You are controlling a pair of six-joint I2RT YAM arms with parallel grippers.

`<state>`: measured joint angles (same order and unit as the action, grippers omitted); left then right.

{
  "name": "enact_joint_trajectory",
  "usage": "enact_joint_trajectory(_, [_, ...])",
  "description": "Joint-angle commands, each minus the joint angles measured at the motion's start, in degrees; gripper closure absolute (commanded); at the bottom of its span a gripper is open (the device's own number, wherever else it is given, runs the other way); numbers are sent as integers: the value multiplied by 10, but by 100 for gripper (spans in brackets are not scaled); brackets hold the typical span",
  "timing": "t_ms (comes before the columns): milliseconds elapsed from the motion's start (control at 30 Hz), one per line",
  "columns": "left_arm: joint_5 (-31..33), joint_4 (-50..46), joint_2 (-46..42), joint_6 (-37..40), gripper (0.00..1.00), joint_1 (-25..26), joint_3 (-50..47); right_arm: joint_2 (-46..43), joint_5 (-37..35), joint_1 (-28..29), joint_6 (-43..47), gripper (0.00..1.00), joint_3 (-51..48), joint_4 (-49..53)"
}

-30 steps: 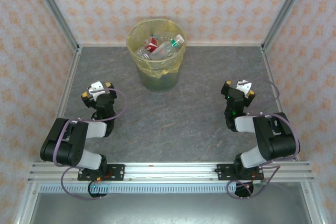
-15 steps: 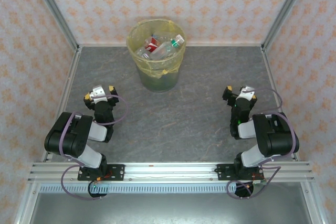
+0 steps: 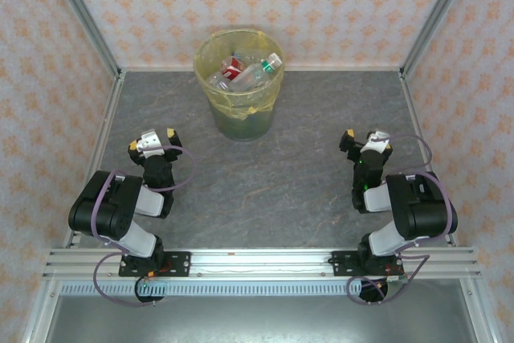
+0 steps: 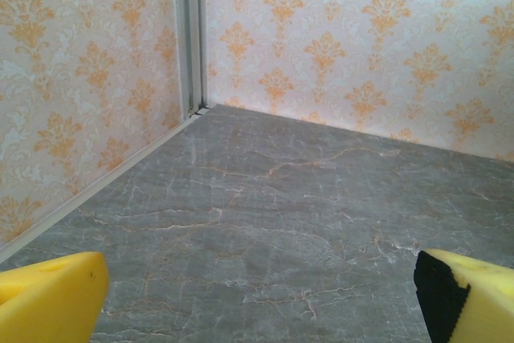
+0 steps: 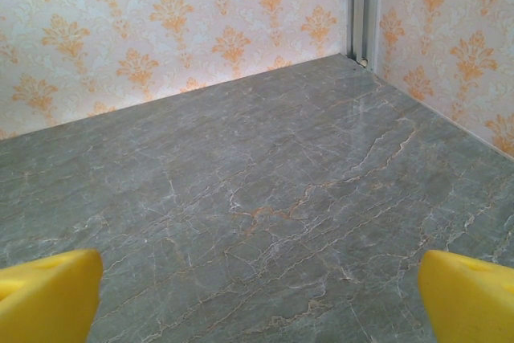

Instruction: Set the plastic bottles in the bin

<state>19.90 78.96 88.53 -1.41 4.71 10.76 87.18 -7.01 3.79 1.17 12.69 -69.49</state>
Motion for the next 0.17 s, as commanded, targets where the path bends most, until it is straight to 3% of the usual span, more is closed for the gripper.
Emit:
enact_joint_trajectory(0, [-7,29,3,5,0,-5,-4,-1,2,-2,3,0,0,-22])
enact_joint_trajectory(133, [-9,27,2,4,0,-5,-4,0,2,-2,3,0,0,-22])
